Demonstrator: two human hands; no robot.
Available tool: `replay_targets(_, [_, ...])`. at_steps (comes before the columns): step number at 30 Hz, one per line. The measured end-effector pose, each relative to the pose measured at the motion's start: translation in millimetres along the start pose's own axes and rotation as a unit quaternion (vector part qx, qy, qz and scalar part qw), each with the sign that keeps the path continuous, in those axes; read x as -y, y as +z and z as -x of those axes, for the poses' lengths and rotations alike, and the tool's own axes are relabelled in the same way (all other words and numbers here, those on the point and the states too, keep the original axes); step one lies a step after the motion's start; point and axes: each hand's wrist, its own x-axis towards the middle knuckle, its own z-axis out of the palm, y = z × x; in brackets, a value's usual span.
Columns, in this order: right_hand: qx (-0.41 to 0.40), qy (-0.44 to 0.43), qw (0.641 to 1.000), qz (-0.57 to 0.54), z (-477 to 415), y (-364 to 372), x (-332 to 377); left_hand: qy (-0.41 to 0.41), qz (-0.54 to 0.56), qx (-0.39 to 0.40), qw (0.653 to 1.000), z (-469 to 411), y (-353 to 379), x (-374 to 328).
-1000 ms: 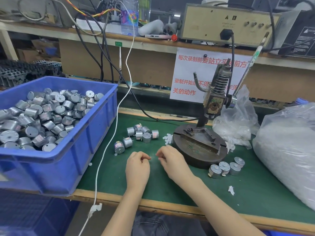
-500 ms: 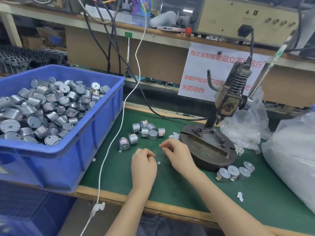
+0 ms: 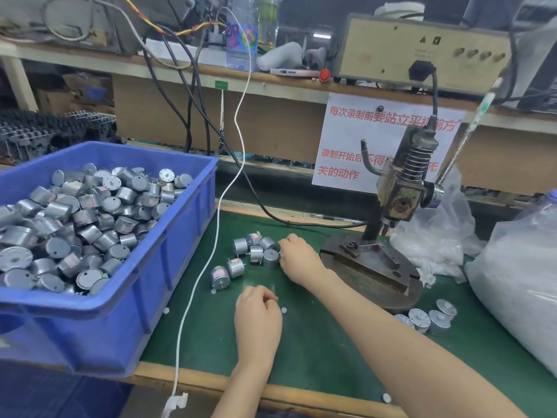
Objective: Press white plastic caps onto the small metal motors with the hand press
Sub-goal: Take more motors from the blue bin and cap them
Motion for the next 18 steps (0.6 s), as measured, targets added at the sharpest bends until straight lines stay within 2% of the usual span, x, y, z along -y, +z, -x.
replay_targets(4, [-0.014,0.0,0.999,-0.038,12,-3,-2,0.0,-0.005,0.002,1.0,0,0,-1])
replay_targets(7, [-0.091,0.002,0.989,-0.115,29,1,-3,0.003,-0.006,0.0,1.0,-1,1,-1])
replay_targets(10, [-0.143,0.014,0.964,-0.225,52,3,-4,0.008,-0.014,-0.001,1.0,-2,1,-1])
replay_targets(15, [-0.153,0.068,0.907,-0.386,82,12,-9,0.004,-0.017,0.0,1.0,-1,0,-1])
replay_targets(18, [-0.152,0.05,0.909,-0.385,92,17,-14,0.004,-0.014,-0.004,1.0,-1,0,-1])
